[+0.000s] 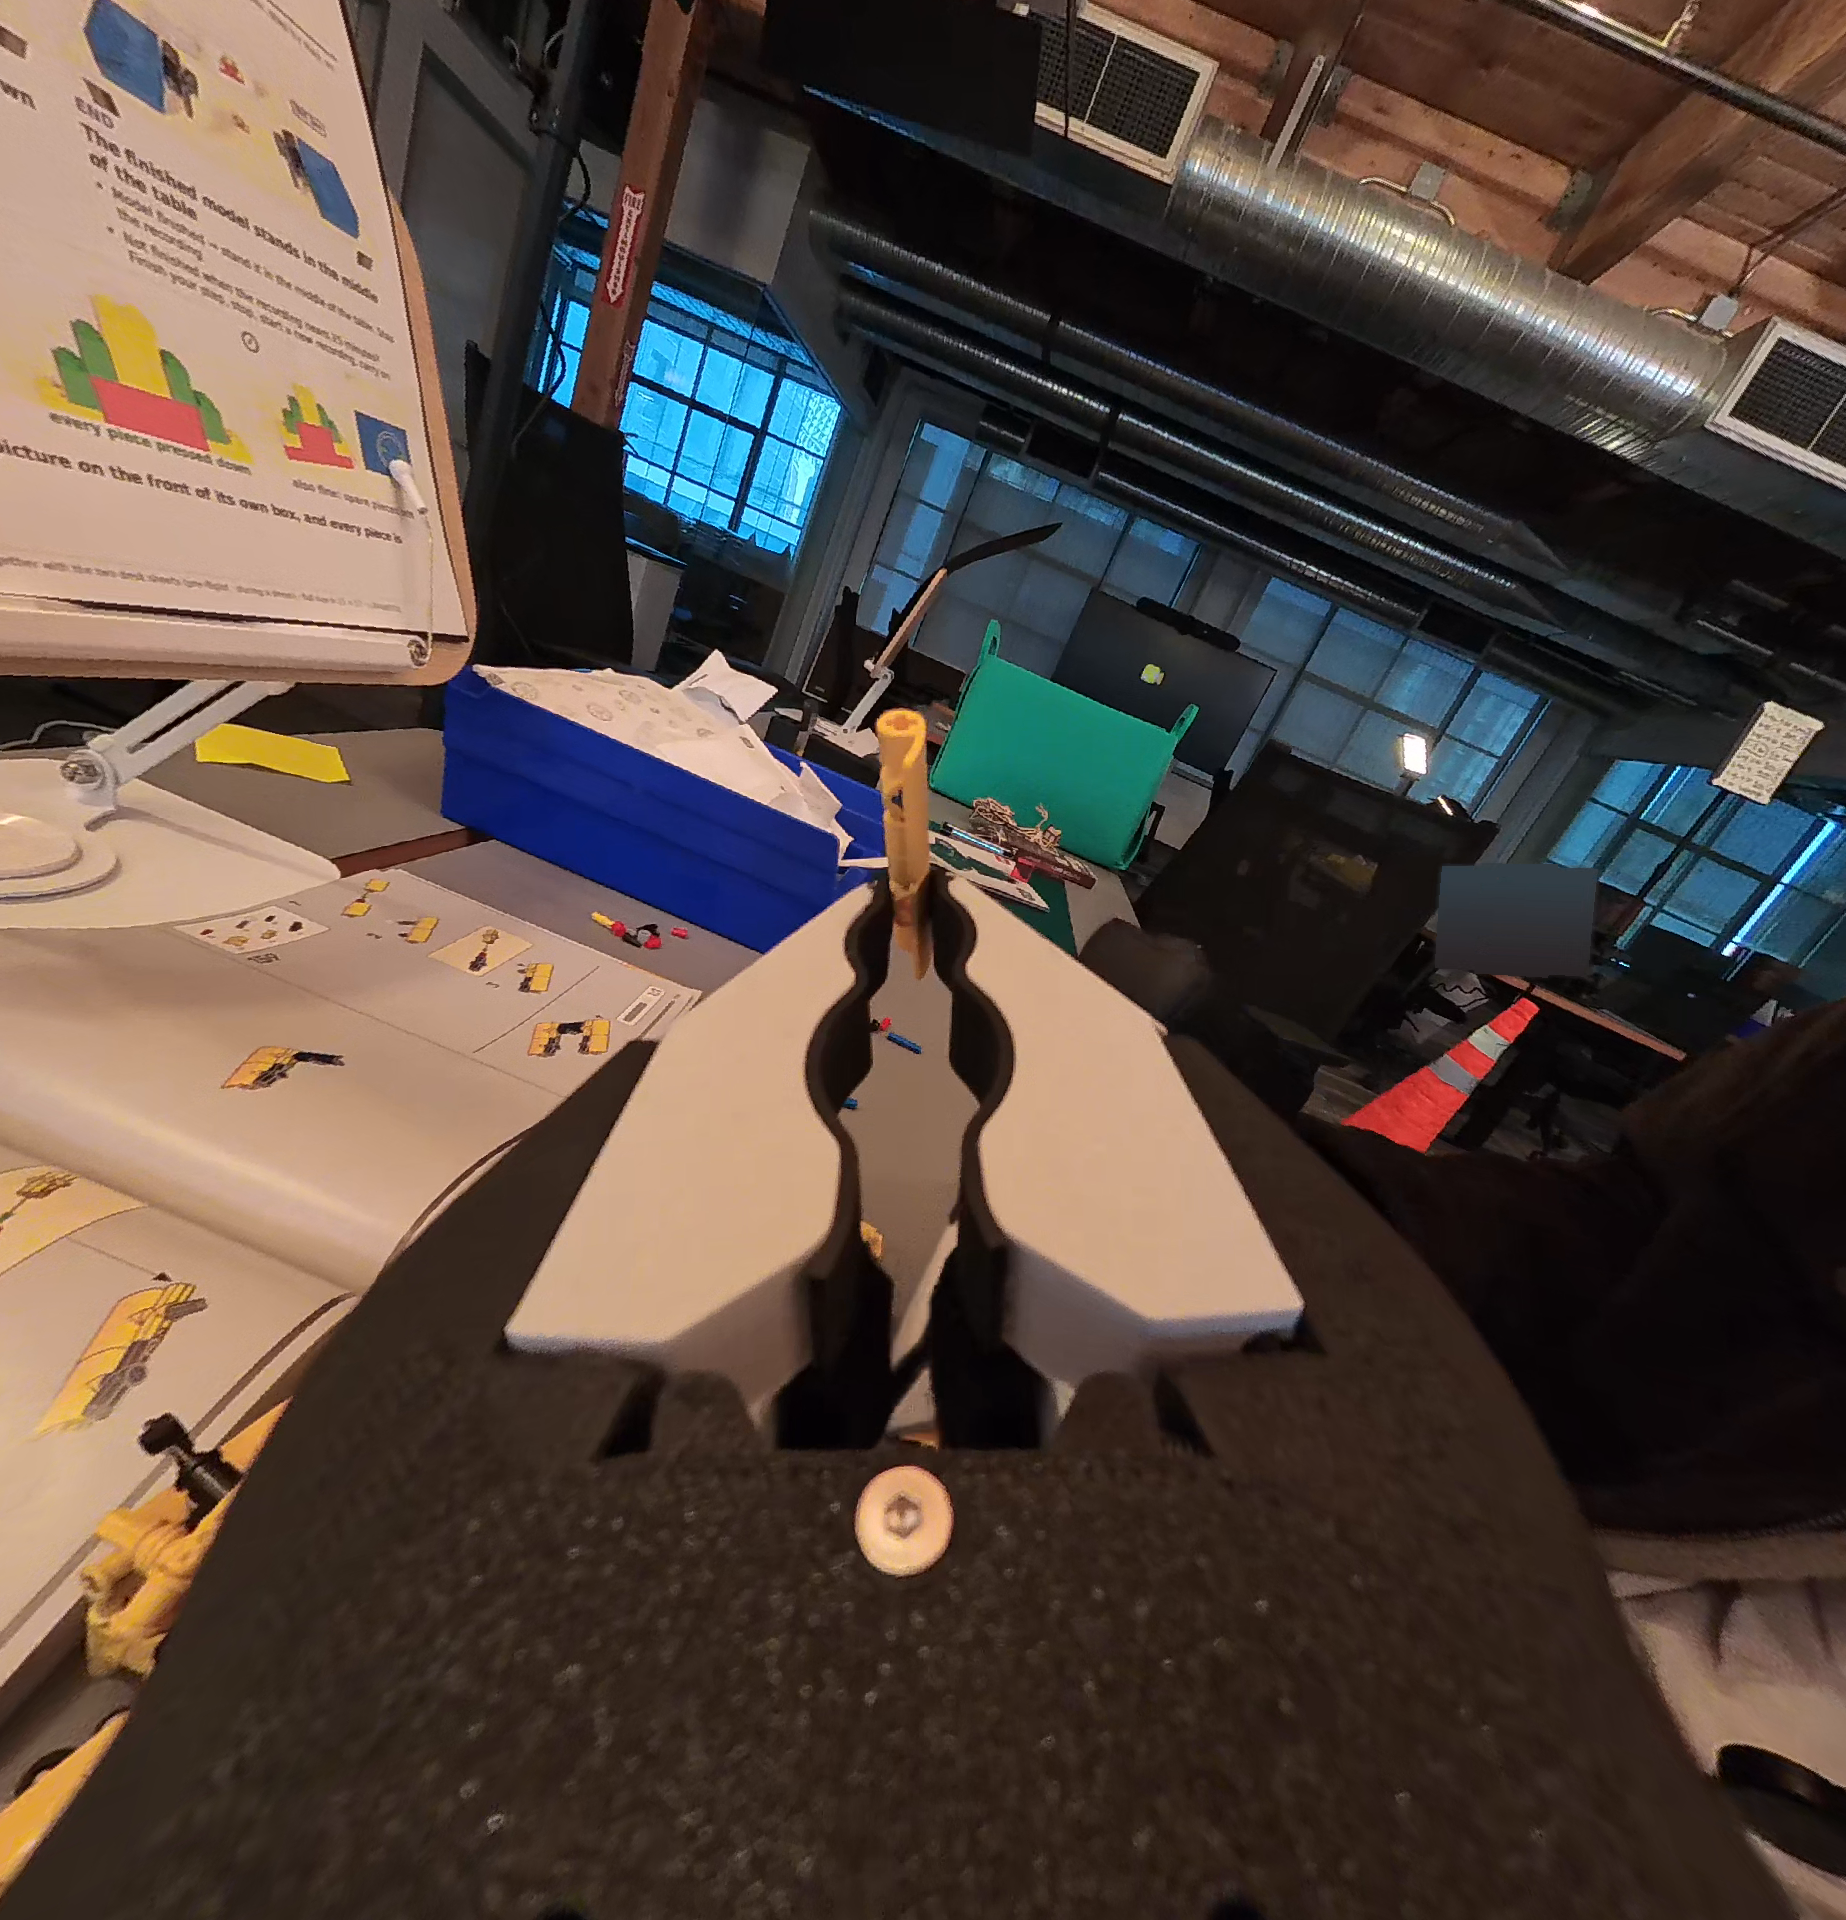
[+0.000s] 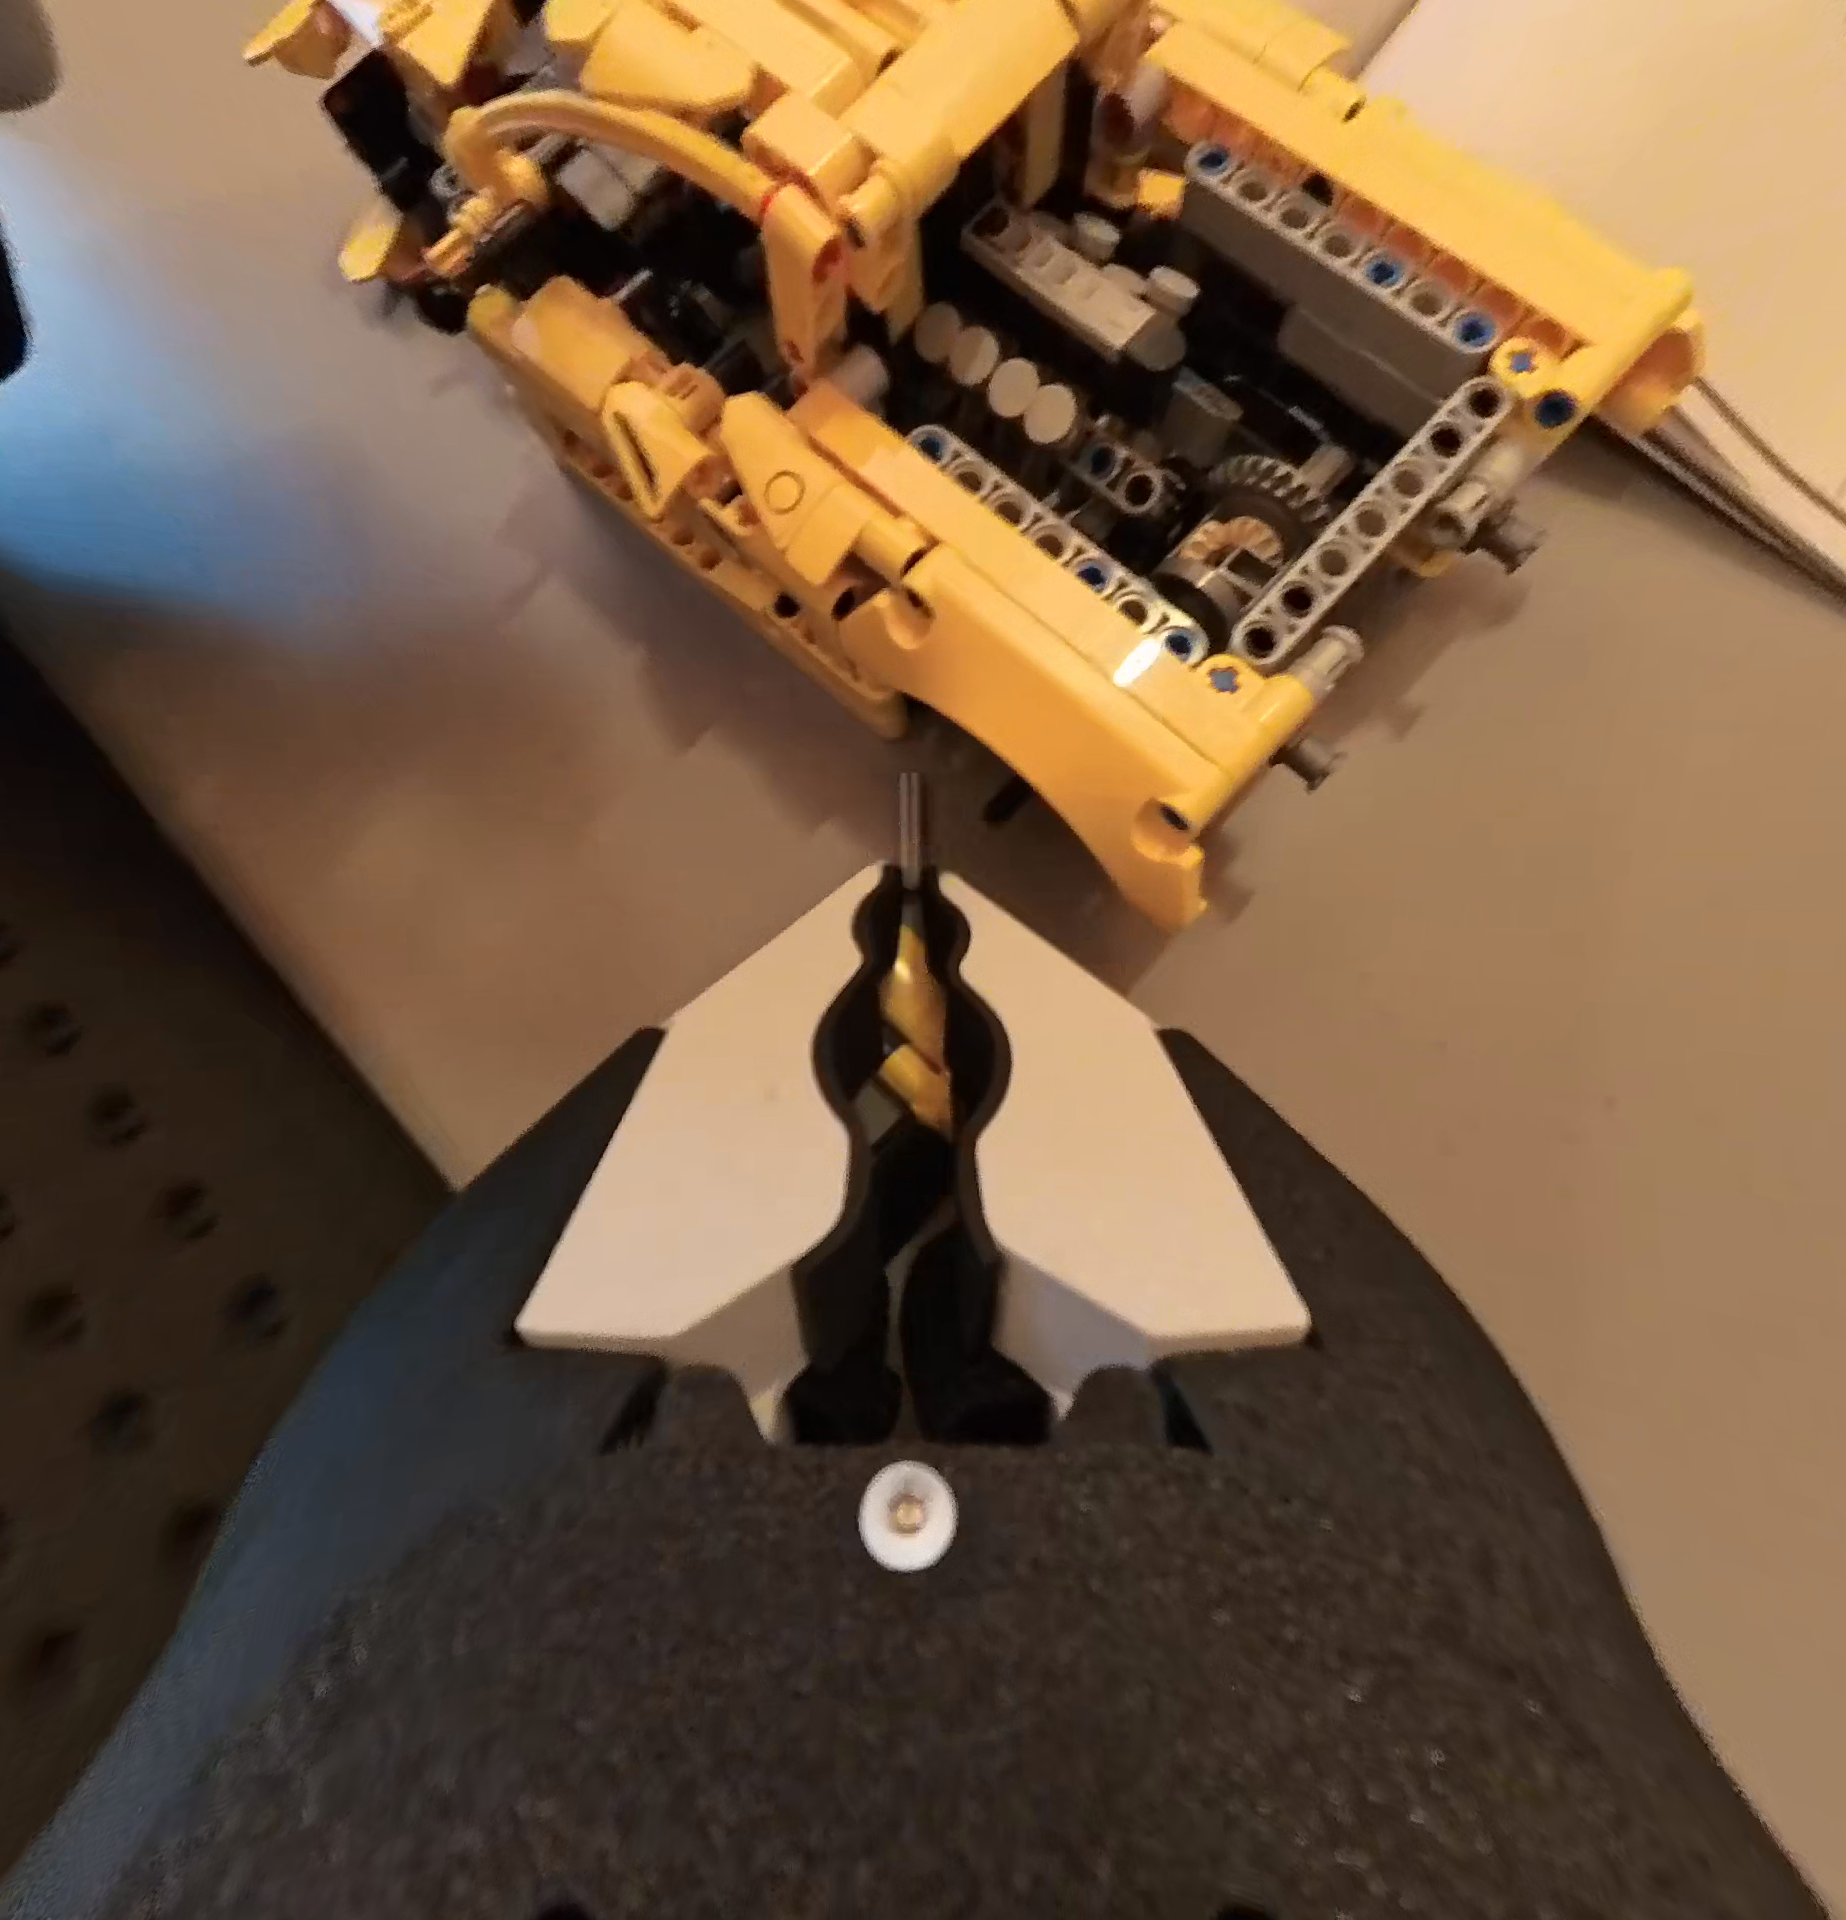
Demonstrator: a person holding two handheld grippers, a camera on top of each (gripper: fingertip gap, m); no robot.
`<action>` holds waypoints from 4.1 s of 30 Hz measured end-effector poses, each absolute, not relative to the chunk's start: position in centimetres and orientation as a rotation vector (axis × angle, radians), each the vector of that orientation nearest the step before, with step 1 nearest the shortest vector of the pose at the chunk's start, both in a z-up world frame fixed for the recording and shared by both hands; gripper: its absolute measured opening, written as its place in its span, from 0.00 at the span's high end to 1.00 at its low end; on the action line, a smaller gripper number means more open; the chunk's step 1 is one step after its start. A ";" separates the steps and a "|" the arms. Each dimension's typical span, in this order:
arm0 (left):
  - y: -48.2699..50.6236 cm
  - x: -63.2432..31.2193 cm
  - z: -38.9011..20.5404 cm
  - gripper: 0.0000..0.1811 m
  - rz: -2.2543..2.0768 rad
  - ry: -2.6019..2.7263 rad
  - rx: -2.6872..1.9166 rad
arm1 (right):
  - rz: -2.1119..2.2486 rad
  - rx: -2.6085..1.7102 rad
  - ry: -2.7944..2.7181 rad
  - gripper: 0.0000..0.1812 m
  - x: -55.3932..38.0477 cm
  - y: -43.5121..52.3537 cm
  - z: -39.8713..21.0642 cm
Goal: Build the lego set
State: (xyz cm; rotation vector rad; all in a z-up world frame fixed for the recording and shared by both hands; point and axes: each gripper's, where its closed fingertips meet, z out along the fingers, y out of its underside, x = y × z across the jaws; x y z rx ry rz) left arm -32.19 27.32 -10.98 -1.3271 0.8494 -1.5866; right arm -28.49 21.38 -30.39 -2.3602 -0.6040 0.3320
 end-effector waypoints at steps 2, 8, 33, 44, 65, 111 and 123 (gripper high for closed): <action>27.4 -32.2 -11.0 0.96 -1.584 0.849 -1.328 | 0.356 -2.348 -0.659 0.98 -28.9 20.6 -30.1; 27.4 -32.2 -11.1 0.96 -1.584 0.847 -1.333 | 0.223 -2.213 -0.957 0.98 -26.4 18.4 -27.9; 25.3 -30.7 -12.6 0.96 -1.605 0.988 -1.369 | 0.371 -2.033 -1.183 0.98 -17.0 15.9 -30.4; 20.2 -28.9 -14.0 0.96 -1.786 1.215 -1.367 | 0.319 -1.836 -1.321 0.98 -26.2 18.5 -17.3; 18.8 -28.1 -16.1 0.96 -1.649 1.381 -1.375 | 0.089 -1.785 -1.589 0.98 -28.0 19.3 -16.5; 18.0 -29.5 -13.0 0.96 -1.970 1.272 -1.252 | 0.819 -1.616 -1.087 0.97 -29.4 18.5 -13.2; 17.9 -29.2 -13.4 0.96 -1.961 1.286 -1.269 | 0.823 -1.625 -1.073 0.97 -29.3 18.6 -13.4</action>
